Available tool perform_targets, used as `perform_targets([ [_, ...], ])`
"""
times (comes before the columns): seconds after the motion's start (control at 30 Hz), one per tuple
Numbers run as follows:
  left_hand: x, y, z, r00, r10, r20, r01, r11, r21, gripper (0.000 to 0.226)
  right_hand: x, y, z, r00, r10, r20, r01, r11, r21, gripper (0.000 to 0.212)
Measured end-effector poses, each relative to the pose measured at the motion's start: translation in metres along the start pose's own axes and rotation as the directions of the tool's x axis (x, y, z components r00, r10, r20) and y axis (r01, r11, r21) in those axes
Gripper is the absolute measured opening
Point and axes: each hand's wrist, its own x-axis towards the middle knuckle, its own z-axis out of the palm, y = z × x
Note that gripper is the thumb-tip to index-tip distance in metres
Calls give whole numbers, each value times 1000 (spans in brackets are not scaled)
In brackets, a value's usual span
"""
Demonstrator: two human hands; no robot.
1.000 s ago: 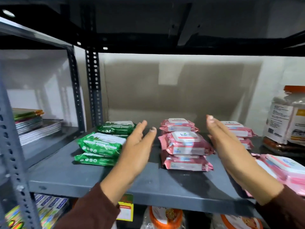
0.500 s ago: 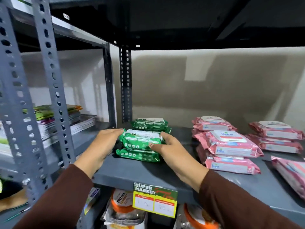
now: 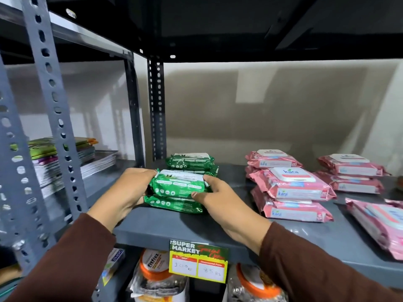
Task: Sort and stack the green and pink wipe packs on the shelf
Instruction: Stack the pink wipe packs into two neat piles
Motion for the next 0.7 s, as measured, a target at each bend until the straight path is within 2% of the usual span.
perform_targets([
  [0.1, 0, 4, 0, 996, 51, -67, -47, 997, 66, 29, -10, -6, -9, 1000, -23, -7, 23, 1000, -15, 76],
  [0.2, -10, 15, 3, 978, 167, -126, -138, 968, 210, 38, -35, -15, -26, 997, -74, -8, 73, 996, -42, 83],
  [0.27, -28, 26, 10, 927, 332, -174, -284, 924, 255, 37, -58, -23, -49, 989, -142, -31, 141, 989, -38, 67],
  [0.33, -53, 38, 25, 871, 459, -172, -439, 887, 145, 30, -87, -34, -84, 975, -211, -72, 208, 977, -49, 40],
  [0.43, -85, 52, 50, 871, 491, 0, -491, 871, -3, 17, -126, -48, -158, 950, -281, -137, 258, 952, -163, 21],
  [0.47, -93, 55, 62, 877, 471, 93, -466, 882, -73, 16, -134, -50, -190, 953, -263, -151, 219, 941, -258, 20],
  [0.53, -113, 58, 92, 876, 382, 293, -355, 924, -143, 15, -143, -43, -255, 978, -138, -153, 46, 869, -493, 20],
  [0.6, -132, 58, 132, 834, 297, 465, -282, 954, -104, 12, -145, -27, -317, 985, 18, -173, -119, 796, -594, 17],
  [0.63, -139, 56, 151, 807, 274, 523, -281, 957, -67, 10, -146, -21, -345, 987, 90, -130, -152, 778, -610, 17],
  [0.67, -145, 53, 171, 779, 270, 566, -319, 948, -12, 8, -152, -17, -366, 986, 125, -114, -169, 749, -641, 28],
  [0.7, -151, 51, 192, 754, 278, 595, -388, 920, 62, 8, -156, -8, -378, 976, 213, -39, -193, 771, -607, 45],
])
